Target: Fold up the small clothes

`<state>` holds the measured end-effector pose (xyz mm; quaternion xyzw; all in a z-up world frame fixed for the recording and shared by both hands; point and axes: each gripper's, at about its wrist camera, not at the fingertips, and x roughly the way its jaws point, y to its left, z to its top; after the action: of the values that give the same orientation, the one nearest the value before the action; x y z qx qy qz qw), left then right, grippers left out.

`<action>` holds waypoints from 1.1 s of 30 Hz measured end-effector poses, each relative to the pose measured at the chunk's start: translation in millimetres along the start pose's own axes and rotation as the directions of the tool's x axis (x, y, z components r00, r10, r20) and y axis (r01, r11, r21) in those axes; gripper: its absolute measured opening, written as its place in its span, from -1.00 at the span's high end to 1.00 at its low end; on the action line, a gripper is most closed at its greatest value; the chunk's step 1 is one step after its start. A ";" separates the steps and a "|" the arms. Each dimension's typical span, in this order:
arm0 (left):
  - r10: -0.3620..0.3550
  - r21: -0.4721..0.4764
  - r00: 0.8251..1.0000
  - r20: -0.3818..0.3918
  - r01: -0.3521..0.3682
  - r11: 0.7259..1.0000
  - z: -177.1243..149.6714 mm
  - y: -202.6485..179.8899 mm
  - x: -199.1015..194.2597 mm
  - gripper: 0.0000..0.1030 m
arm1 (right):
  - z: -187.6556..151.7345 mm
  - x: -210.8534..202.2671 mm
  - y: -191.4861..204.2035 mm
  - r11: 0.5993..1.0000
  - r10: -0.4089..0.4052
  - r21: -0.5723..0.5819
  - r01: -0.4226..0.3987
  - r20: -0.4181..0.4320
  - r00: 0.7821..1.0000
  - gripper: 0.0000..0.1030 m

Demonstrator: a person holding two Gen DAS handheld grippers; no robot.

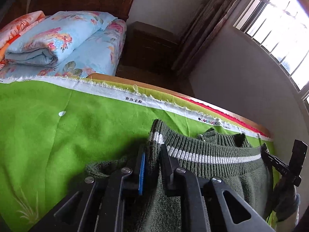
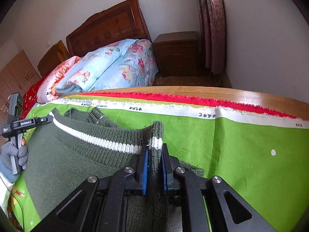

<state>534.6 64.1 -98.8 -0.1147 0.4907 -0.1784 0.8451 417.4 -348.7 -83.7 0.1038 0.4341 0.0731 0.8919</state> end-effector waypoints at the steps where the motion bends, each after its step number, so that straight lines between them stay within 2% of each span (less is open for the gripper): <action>1: 0.003 0.000 1.000 0.000 -0.003 1.000 0.0 0.5 -1.6 0.64 | -0.8 -2.9 -2.9 1.000 -0.011 0.017 0.011 0.005 1.000 0.44; 2: 0.007 -0.005 1.000 0.009 -0.007 1.000 0.0 2.0 -5.5 0.63 | -1.2 -8.2 -5.8 0.999 -0.017 0.038 0.016 0.015 1.000 -1.00; 4: 0.017 -0.042 0.997 0.078 -0.014 0.999 -0.1 6.8 -23.8 0.57 | -2.8 -26.5 -9.1 0.998 -0.014 0.059 0.009 0.086 0.996 -1.00; 5: 0.052 -0.067 0.989 0.137 -0.043 0.997 -0.6 9.5 -37.3 0.51 | -3.8 -36.0 -9.8 0.998 -0.027 0.063 0.020 0.118 0.993 -1.00; 7: 0.125 -0.109 0.961 0.246 -0.101 0.989 -4.1 8.1 -65.6 0.47 | -1.9 -49.4 -5.7 0.998 -0.038 0.056 0.030 0.155 0.987 -1.00; 9: 0.100 -0.085 0.946 0.307 -0.078 0.993 -6.0 -1.9 -83.9 0.42 | 0.5 -56.7 5.9 1.000 -0.007 0.021 0.004 0.169 0.986 -1.00; 12: 0.048 0.032 0.957 0.287 -0.060 0.998 -8.8 -34.9 -86.2 0.31 | 5.6 -53.7 33.9 0.998 0.031 -0.059 -0.023 0.147 0.989 -1.00; 15: 0.043 0.131 0.979 0.197 -0.070 0.989 -16.2 -64.3 -62.5 0.25 | 4.8 -35.6 56.9 0.992 0.020 -0.124 -0.011 0.072 0.997 -1.00; 17: 0.099 0.171 0.986 0.133 -0.121 0.978 -24.4 -72.4 -40.2 0.25 | 0.7 -18.4 61.4 0.990 -0.027 -0.140 0.027 0.001 1.000 -1.00; 19: 0.215 0.190 0.975 0.051 -0.221 0.957 -32.5 -69.8 -13.3 0.25 | -5.9 -4.5 51.2 0.991 -0.074 -0.112 0.068 -0.055 0.996 -1.00; 20: 0.250 0.189 0.968 0.014 -0.248 0.950 -36.3 -62.4 -1.8 0.25 | -7.1 -6.1 43.6 0.996 -0.041 -0.078 0.037 -0.041 0.998 -1.00; 22: 0.233 0.177 0.971 0.048 -0.238 0.955 -38.2 -57.6 -6.9 0.25 | -5.8 -14.6 32.6 1.000 -0.019 -0.006 0.019 -0.026 0.999 -1.00; 23: 0.240 0.163 0.970 0.044 -0.244 0.956 -37.9 -58.1 -11.4 0.25 | -5.2 -22.5 32.6 0.999 -0.034 0.002 0.034 -0.009 0.999 -1.00; 25: 0.256 0.157 0.962 0.093 -0.268 0.951 -41.2 -65.4 -29.0 0.25 | -5.6 -41.8 40.3 0.999 -0.040 -0.028 0.041 0.038 0.998 -1.00; 29: 0.252 0.259 0.948 0.195 -0.297 0.919 -67.1 -101.8 -61.6 0.25 | -23.6 -80.9 63.6 0.997 0.038 -0.066 -0.031 0.117 0.992 -1.00; 33: 0.245 0.348 0.947 0.207 -0.306 0.886 -107.0 -130.6 -67.3 0.25 | -56.5 -99.2 86.1 0.994 0.082 -0.088 -0.070 0.136 0.987 -1.00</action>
<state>386.2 -28.9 -50.2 0.1065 0.3907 -0.1372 0.9040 308.6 -280.3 -21.0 0.0880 0.3631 0.1177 0.9201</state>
